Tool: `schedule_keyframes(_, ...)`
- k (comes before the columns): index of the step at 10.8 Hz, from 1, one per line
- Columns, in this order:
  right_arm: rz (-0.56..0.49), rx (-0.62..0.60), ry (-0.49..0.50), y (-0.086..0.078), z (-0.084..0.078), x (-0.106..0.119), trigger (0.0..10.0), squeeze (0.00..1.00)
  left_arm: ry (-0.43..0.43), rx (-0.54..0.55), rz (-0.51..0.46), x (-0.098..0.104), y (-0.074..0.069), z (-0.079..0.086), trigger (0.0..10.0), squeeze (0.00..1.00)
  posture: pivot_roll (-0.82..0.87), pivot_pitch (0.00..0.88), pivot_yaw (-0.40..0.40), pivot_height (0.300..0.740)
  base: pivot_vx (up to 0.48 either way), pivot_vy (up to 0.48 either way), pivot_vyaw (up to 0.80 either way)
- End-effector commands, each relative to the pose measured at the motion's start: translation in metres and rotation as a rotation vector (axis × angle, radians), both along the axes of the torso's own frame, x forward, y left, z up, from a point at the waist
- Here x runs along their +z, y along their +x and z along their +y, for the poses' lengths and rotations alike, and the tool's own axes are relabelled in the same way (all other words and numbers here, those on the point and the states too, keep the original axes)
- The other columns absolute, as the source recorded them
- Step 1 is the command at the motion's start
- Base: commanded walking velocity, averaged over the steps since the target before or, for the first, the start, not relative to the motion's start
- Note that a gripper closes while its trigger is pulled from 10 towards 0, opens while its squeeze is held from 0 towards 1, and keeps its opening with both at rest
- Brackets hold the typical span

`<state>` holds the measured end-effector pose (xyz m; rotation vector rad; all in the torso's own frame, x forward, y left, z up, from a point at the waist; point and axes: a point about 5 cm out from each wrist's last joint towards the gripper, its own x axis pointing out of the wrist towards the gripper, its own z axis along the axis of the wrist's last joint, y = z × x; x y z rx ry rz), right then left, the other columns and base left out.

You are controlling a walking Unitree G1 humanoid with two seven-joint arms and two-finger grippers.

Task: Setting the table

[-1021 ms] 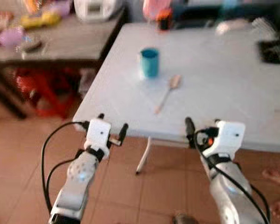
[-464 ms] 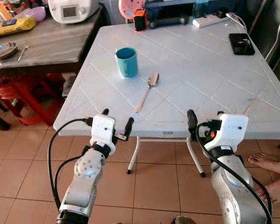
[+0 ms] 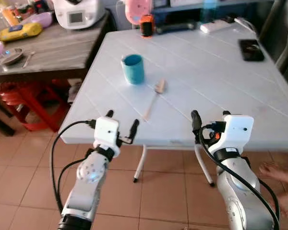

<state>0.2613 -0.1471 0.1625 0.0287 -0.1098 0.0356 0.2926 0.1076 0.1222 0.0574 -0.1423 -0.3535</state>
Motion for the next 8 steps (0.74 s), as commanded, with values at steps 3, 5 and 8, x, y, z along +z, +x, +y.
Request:
schedule_keyframes(3, 0.003, 0.023, 0.011, 0.0008, 0.0071, -0.0012, 10.0, 0.00, 0.017, 0.004, 0.008, -0.0037, -0.0012, 0.0073, 10.0, 0.00, -0.17, 0.122, 0.157, 0.740, 0.423, 0.000, 0.15)
schedule_keyframes(5, 0.007, 0.018, 0.010, 0.0006, 0.0069, -0.0024, 10.0, 0.00, 0.009, 0.006, 0.022, -0.0051, -0.0015, 0.0064, 10.0, 0.00, -0.17, 0.123, 0.158, 0.740, 0.000, 0.000, 0.00)
schedule_keyframes(8, 0.023, 0.020, 0.031, -0.0023, 0.0092, -0.0062, 10.0, 0.00, 0.048, -0.019, 0.033, -0.0120, -0.0077, 0.0147, 10.0, 0.00, -0.17, 0.134, 0.161, 0.740, 0.000, 0.000, 0.00)
